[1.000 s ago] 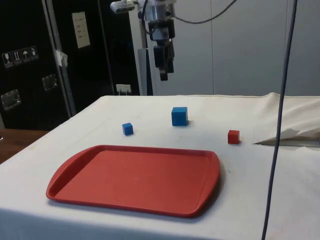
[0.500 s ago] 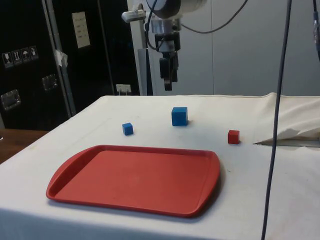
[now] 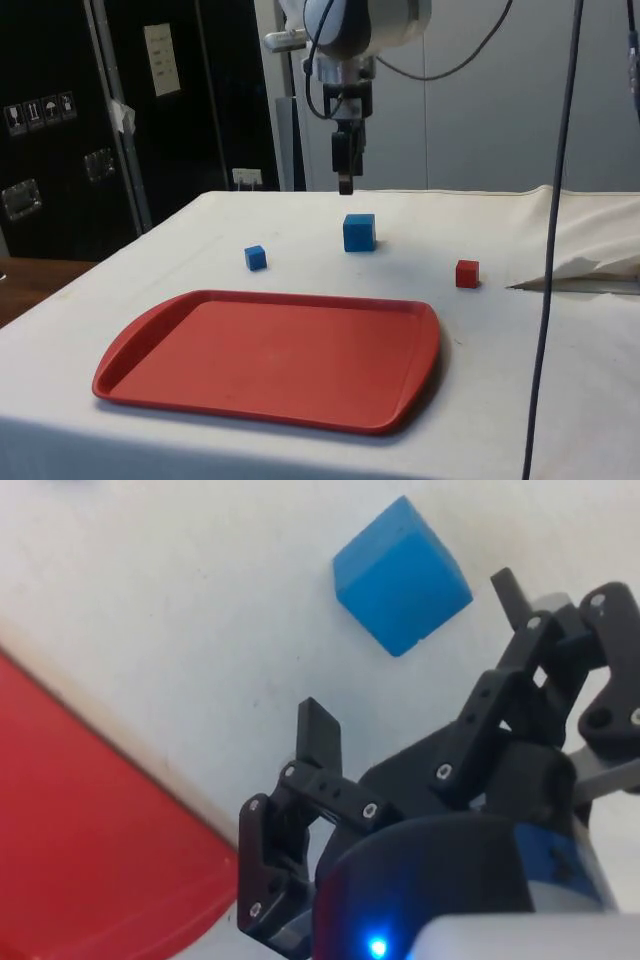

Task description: Pick up the largest block and place it onto the tray.

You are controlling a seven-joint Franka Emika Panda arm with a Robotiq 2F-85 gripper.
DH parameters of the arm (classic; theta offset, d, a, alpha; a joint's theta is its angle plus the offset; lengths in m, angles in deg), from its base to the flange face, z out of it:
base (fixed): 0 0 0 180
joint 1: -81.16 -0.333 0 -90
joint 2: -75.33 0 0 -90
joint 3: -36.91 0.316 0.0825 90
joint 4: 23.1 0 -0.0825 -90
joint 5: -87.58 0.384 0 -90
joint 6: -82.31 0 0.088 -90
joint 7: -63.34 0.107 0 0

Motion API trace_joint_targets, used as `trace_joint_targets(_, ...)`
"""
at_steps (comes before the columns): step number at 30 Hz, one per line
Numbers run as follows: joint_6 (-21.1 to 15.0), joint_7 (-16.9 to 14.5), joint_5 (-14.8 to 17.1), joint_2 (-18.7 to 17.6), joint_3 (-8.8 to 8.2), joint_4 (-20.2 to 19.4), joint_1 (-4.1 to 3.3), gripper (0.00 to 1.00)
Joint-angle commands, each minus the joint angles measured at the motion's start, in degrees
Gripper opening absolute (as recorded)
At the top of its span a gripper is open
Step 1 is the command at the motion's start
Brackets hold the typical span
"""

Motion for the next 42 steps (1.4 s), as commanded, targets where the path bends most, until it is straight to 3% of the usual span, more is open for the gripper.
trace_joint_targets(1, -0.9, -1.1, 1.4, -0.3, 0.86, -0.2, 0.63, 1.0)
trace_joint_targets(6, -1.3, -4.1, 5.5, -2.8, 1.09, 0.2, 0.69, 1.0)
trace_joint_targets(7, -0.9, -3.5, 4.9, -3.3, 0.23, 0.3, 0.0, 1.0)
trace_joint_targets(8, -1.3, -4.7, 6.4, -3.2, 1.09, 0.3, 0.69, 1.0)
trace_joint_targets(15, -1.5, -8.7, 12.1, -5.8, 1.6, 0.6, 0.63, 1.0)
trace_joint_targets(16, -0.9, -7.7, 10.9, -6.1, 0.69, 0.6, 0.0, 1.0)
trace_joint_targets(17, -1.5, -9.2, 12.7, -6.1, 1.66, 0.6, 0.63, 1.0)
trace_joint_targets(24, -1.5, -12.9, 17.6, -8.4, 2.23, 1.0, 0.63, 1.0)
trace_joint_targets(25, -0.9, -12.1, 16.7, -8.6, 1.38, 0.9, 0.0, 1.0)
trace_joint_targets(26, -1.4, -13.4, 18.3, -8.7, 2.35, 1.1, 0.69, 1.0)
trace_joint_targets(34, -1.0, -17.8, 23.3, -12.0, 2.52, 2.2, 1.15, 1.0)
trace_joint_targets(35, -0.8, -16.6, 22.2, -11.6, 1.72, 1.7, 0.11, 1.0)
trace_joint_targets(36, -1.0, -17.8, 23.3, -12.0, 2.52, 2.2, 1.15, 1.0)
trace_joint_targets(42, -0.6, -21.8, 27.3, -15.8, 2.52, 4.0, 1.78, 1.0)
